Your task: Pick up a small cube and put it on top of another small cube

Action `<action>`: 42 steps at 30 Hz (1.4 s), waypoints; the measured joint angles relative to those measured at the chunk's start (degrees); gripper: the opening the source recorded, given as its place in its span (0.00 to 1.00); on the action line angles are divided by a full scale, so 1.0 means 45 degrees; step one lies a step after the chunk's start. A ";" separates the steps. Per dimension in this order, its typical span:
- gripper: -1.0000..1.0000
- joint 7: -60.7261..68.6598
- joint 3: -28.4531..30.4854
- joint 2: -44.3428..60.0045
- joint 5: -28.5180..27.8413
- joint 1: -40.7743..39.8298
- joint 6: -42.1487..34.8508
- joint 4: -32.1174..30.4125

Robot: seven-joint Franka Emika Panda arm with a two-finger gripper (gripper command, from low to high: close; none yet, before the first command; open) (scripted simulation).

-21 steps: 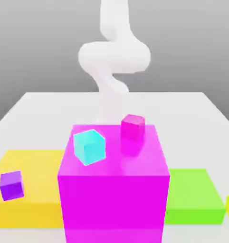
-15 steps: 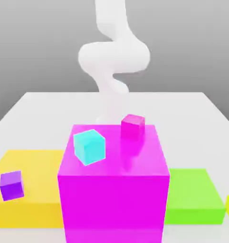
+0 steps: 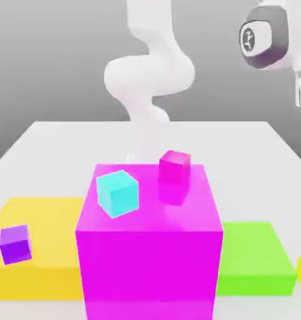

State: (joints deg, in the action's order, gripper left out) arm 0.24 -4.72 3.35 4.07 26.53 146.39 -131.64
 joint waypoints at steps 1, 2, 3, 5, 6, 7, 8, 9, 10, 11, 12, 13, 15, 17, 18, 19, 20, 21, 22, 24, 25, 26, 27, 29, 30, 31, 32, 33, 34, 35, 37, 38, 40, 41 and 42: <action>0.50 0.0289 -0.0107 0.0459 -0.0161 0.0095 0.0141 0.0000; 0.50 0.0566 -0.0194 0.0917 -0.0345 0.0212 0.0286 -0.0002; 0.50 0.0819 -0.0289 0.1375 -0.0562 0.0326 0.0430 -0.0003; 0.50 0.1256 -0.0464 0.2292 -0.1092 0.0612 0.0709 -0.0002; 0.50 0.1448 -0.0550 0.2751 -0.1400 0.0761 0.0842 0.0000; 0.50 0.1618 -0.0588 0.3207 -0.1730 0.0952 0.0972 0.0004; 0.50 0.1679 -0.0557 0.3665 -0.1966 0.1103 0.1205 0.0048; 0.50 0.1671 -0.0490 0.4126 -0.2139 0.1221 0.1505 0.0119; 0.50 0.1629 -0.0405 0.4587 -0.2277 0.1319 0.1837 0.0203; 0.50 0.1577 -0.0309 0.5050 -0.2386 0.1410 0.2186 0.0293; 0.50 0.1507 -0.0220 0.5513 -0.2491 0.1484 0.2538 0.0388; 0.00 0.1481 -0.0169 0.5745 -0.2536 0.1528 0.2721 0.0433; 0.00 0.1481 -0.0169 0.5745 -0.2537 0.1528 0.2717 0.0434; 0.00 0.1479 -0.0171 0.5744 -0.2538 0.1527 0.2701 0.0434; 0.00 0.1478 -0.0172 0.5744 -0.2539 0.1526 0.2690 0.0434; 0.00 0.1462 -0.0149 0.5861 -0.2566 0.1545 0.2785 0.0457; 0.00 0.1488 -0.0186 0.5688 -0.2538 0.1518 0.2651 0.0420; 0.00 0.1538 -0.0254 0.5371 -0.2476 0.1468 0.2401 0.0354; 0.00 0.1608 -0.0328 0.4980 -0.2384 0.1414 0.2094 0.0272; 0.00 0.1770 -0.0489 0.4108 -0.2152 0.1292 0.1408 0.0089; 0.00 0.1780 -0.0529 0.3658 -0.1917 0.1166 0.1079 -0.0030; 0.00 0.1722 -0.0516 0.3206 -0.1608 0.1011 0.0765 -0.0166; 0.00 0.1644 -0.0452 0.2750 -0.1296 0.0887 0.0453 -0.0305; 0.00 0.1392 -0.0292 0.1836 -0.0748 0.0622 -0.0184 -0.0584; 0.00 0.1224 -0.0190 0.1378 -0.0522 0.0500 -0.0505 -0.0724; 0.00 0.1030 -0.0077 0.0920 -0.0330 0.0372 -0.0826 -0.0864; 0.00 0.0812 0.0039 0.0463 -0.0173 0.0178 -0.1148 -0.1004; 0.00 0.0570 0.0142 0.0005 -0.0049 -0.0046 -0.1469 -0.1145; 0.00 0.0309 0.0216 -0.0453 0.0047 -0.0274 -0.1791 -0.1285; 0.00 0.0031 0.0313 -0.0912 0.0119 -0.0466 -0.2111 -0.1426; 0.00 -0.0570 0.0456 -0.1830 0.0197 -0.0759 -0.2750 -0.1709; 0.00 -0.0891 0.0524 -0.2289 0.0208 -0.0883 -0.3068 -0.1851; 0.00 -0.1567 0.0667 -0.3209 0.0178 -0.1190 -0.3701 -0.2135; 0.00 -0.1922 0.0741 -0.3669 0.0140 -0.1366 -0.4015 -0.2278; 0.00 -0.2285 0.0805 -0.4130 0.0091 -0.1558 -0.4329 -0.2421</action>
State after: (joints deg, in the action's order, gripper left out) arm -10.04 -1.09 -15.24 4.48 19.52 126.91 -142.53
